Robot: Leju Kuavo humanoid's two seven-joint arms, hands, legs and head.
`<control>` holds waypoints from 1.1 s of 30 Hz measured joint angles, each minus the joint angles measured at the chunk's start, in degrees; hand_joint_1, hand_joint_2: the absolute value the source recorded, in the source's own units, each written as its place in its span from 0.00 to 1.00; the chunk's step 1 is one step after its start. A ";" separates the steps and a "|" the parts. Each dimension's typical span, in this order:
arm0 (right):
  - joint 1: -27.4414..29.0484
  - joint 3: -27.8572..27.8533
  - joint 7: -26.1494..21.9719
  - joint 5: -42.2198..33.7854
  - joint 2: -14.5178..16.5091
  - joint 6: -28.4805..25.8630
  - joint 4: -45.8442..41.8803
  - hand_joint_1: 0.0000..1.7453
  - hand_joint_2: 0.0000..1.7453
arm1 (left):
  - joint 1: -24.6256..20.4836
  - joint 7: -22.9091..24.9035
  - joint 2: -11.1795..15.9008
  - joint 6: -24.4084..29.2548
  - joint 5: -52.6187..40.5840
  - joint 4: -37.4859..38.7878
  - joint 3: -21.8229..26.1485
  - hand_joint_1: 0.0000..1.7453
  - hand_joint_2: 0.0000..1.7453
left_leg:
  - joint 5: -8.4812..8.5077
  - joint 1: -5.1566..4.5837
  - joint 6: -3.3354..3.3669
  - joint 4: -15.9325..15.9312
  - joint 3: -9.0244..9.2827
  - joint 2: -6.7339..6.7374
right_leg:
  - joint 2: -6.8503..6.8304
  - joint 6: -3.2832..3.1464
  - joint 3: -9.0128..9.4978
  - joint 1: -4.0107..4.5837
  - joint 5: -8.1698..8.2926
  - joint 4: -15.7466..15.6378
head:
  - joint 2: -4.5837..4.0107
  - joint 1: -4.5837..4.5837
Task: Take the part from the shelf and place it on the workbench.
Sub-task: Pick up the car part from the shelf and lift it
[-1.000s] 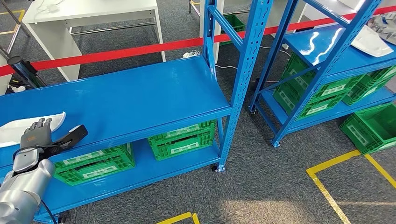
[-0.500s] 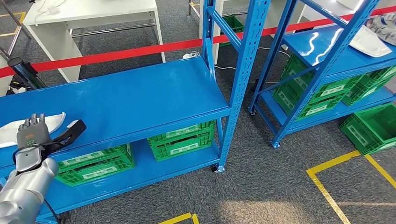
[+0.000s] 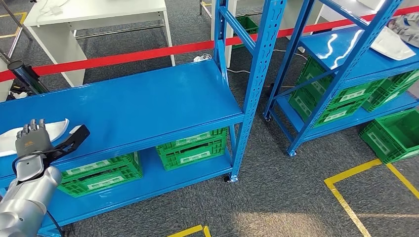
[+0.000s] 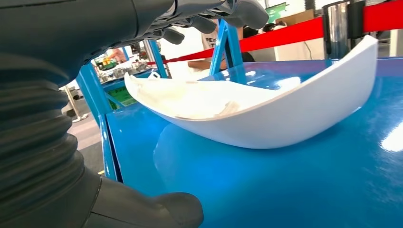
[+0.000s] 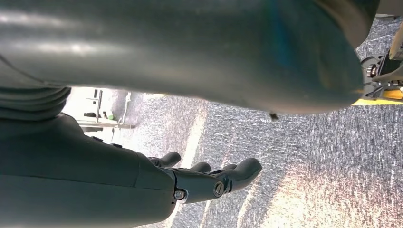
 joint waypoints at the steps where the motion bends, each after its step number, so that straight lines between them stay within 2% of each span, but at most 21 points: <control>1: 0.00 0.00 0.00 0.00 0.00 0.00 0.00 0.00 0.00 | 0.04 -0.15 0.00 0.07 0.01 0.00 0.01 0.00 1.00 | 0.00 0.00 0.00 0.00 0.00 0.00 | 0.00 0.00 0.00 0.00 0.00 0.00 | 0.00 0.00; 7: 0.00 0.00 0.00 -0.10 0.00 0.01 0.00 0.00 0.00 | 0.47 -0.69 0.00 0.28 0.03 0.00 0.02 0.00 1.00 | 0.00 0.00 0.00 -0.01 0.00 0.00 | 0.00 0.00 -0.01 0.00 -0.01 0.00 | 0.00 0.00; 20: 0.02 -0.13 0.00 -0.35 0.00 0.06 0.00 0.00 0.00 | 0.88 -6.24 -0.69 2.35 0.68 -0.14 1.45 0.00 1.00 | 0.00 0.00 0.00 -0.02 0.00 0.00 | 0.00 0.01 -0.02 0.00 -0.01 0.00 | 0.00 0.00; 33: 0.03 -0.81 -0.02 -0.31 0.00 0.10 0.00 0.00 0.00 | 1.05 -6.72 -1.10 3.62 1.65 -0.35 2.87 0.00 1.00 | 0.00 0.00 0.00 -0.04 0.00 0.00 | 0.00 0.01 -0.02 0.00 -0.02 0.00 | 0.00 0.00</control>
